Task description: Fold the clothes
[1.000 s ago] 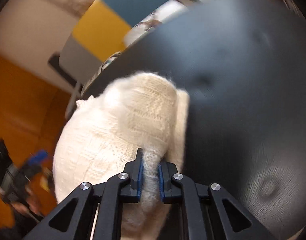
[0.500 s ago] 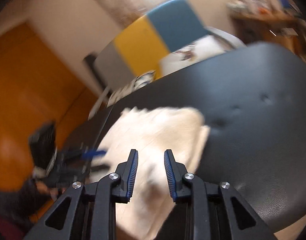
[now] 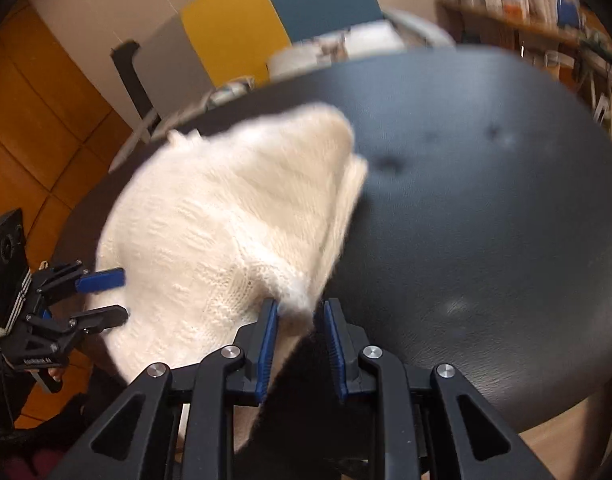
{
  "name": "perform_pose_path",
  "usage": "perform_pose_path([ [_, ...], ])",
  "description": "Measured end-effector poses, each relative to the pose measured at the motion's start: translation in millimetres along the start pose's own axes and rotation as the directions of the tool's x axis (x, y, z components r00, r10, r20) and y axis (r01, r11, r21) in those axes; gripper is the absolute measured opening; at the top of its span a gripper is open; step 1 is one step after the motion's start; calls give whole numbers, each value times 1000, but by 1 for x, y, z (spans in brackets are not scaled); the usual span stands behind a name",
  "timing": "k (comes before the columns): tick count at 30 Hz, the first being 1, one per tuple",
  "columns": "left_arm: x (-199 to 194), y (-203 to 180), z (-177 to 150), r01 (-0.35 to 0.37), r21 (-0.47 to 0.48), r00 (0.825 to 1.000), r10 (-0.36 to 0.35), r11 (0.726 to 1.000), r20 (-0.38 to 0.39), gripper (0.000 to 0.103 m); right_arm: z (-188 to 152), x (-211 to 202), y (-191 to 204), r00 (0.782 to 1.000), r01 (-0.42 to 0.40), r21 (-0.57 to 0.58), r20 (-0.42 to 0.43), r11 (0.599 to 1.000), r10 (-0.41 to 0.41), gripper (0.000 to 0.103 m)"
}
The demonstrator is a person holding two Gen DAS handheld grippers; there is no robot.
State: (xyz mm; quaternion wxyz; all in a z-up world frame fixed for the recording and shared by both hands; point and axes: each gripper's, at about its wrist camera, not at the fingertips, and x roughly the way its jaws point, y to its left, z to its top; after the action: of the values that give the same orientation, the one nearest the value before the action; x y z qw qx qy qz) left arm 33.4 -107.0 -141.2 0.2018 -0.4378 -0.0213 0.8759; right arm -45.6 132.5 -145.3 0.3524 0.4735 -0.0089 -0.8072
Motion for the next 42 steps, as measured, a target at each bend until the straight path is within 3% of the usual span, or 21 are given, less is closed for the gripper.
perform_pose_path([
  [2, -15, 1, 1, 4, -15, 999, -3, 1000, 42, 46, 3, -19, 16, 998, -50, -48, 46, 998, 52, 23],
  [5, -35, 2, -3, 9, -32, 996, -6, 999, 88, 46, -7, -37, 45, 992, -119, -179, 17, 977, 124, 23],
  [8, -44, 7, -12, 13, -52, 995, -8, 999, 100, 47, -19, -19, 73, 992, -118, -274, -76, 954, 101, 23],
  [13, -16, 11, -43, 4, -80, 1000, -4, 997, -1, 49, -39, 34, 54, 967, -43, -213, -256, 976, -13, 23],
  [14, -10, 13, -48, 0, -87, 1000, -2, 996, -17, 49, -39, 34, 47, 968, -58, -193, -251, 979, 8, 21],
  [18, -29, 16, -41, 78, -137, 996, -73, 988, 43, 49, -25, 12, 42, 969, -65, -186, -245, 980, 18, 20],
  [21, -60, 25, -17, 110, -160, 985, -87, 981, 146, 49, 6, -20, 46, 988, -78, -214, -146, 974, 47, 20],
  [24, -74, 36, 17, 81, -155, 972, -44, 985, 230, 53, 48, -32, 53, 997, -71, -240, -32, 968, 66, 21],
  [26, -68, 40, 39, 50, -136, 971, -16, 989, 240, 54, 75, -15, 53, 1000, -27, -247, -11, 969, 25, 25],
  [29, -44, 46, 69, -20, -95, 977, 39, 995, 208, 54, 101, 35, 33, 995, 32, -185, -89, 982, -50, 25],
  [32, 0, 58, 78, -28, -113, 996, 38, 993, 85, 54, 95, 64, 6, 987, 29, -107, -156, 994, -46, 21],
  [34, 28, 61, 72, -40, -103, 999, 40, 994, -5, 54, 89, 81, -12, 980, 24, -54, -197, 998, -34, 21],
  [36, 37, 58, 63, -60, -77, 998, 60, 995, 6, 54, 84, 90, -27, 976, 9, -4, -219, 1000, -10, 21],
  [40, 10, 71, 62, 21, -156, 997, -8, 988, 81, 54, 82, 64, -45, 983, -101, 108, -140, 989, 116, 24],
  [42, -9, 84, 59, 78, -207, 991, -52, 975, 124, 59, 75, 46, -58, 979, -159, 169, -103, 973, 178, 33],
])
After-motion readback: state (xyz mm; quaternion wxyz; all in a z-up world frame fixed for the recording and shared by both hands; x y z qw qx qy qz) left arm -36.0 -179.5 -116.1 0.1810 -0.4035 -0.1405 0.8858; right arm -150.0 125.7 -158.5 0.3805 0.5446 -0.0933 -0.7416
